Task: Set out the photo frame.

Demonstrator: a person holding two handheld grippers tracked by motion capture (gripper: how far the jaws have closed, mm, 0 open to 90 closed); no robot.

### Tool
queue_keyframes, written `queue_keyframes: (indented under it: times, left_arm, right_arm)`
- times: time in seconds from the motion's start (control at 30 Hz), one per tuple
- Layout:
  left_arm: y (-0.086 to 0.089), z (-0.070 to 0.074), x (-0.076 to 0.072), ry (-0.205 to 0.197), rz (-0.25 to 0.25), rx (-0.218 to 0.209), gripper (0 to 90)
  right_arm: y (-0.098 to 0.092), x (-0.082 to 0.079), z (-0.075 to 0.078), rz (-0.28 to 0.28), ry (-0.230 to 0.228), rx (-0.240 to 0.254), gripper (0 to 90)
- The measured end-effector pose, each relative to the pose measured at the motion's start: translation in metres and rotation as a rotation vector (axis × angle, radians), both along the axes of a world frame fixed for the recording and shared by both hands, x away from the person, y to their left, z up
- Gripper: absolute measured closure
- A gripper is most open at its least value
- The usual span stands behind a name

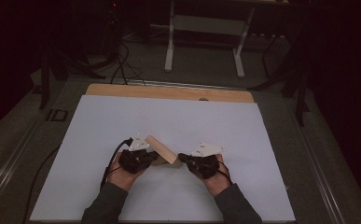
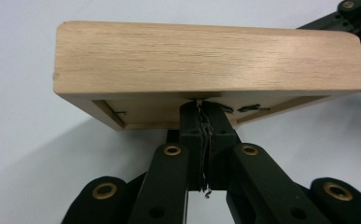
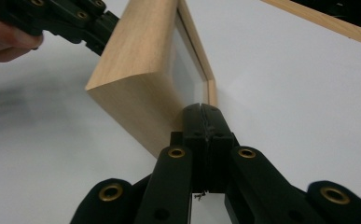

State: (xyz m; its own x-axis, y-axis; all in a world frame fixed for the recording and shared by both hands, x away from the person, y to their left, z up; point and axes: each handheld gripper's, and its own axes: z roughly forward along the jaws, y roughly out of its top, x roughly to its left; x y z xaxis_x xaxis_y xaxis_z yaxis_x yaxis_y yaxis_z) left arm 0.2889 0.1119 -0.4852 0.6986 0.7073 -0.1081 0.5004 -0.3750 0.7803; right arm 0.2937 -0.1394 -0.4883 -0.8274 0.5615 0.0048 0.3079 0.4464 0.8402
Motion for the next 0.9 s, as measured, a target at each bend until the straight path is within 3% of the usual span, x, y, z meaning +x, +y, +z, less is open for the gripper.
queue_keyframes:
  times: [0.9]
  left_arm:
    - [-0.008, -0.005, 0.003, 0.016, -0.017, 0.023, 89.8]
  right_arm:
    - [0.014, -0.009, 0.000, 0.038, 0.000, 0.006, 89.7]
